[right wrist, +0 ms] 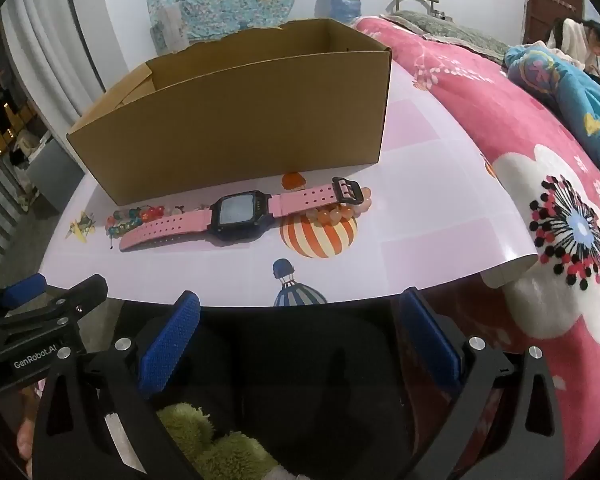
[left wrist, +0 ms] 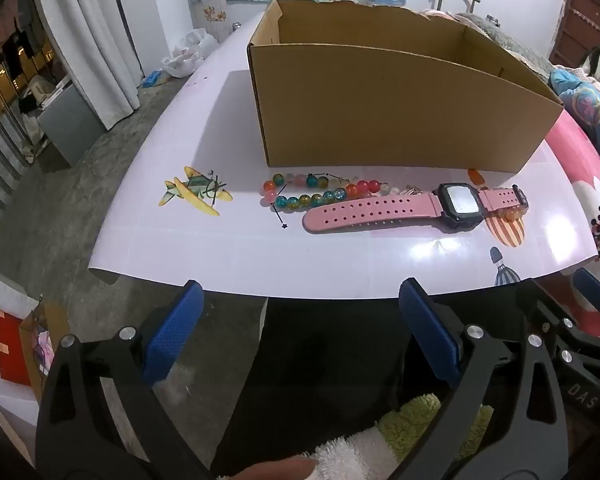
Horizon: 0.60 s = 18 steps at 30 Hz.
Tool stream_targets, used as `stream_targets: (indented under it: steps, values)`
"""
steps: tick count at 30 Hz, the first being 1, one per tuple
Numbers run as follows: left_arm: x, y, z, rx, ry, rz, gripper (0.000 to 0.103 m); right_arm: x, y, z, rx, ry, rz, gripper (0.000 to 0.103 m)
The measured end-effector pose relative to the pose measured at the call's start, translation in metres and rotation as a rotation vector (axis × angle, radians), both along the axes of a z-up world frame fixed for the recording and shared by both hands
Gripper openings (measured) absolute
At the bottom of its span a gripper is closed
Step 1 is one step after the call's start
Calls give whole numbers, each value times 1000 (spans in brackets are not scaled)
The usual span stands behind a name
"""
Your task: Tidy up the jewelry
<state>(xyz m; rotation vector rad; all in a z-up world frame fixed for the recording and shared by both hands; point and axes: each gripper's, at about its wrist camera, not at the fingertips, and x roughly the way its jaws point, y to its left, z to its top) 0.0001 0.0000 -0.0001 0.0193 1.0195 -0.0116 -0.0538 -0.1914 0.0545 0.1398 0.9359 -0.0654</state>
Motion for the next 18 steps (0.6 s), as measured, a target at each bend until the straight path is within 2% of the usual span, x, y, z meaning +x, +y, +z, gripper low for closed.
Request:
stream_targets:
  steps: [18]
  values:
    - [0,-4,-3,1,5,-3,95,0,1,2,-1,0,2,97]
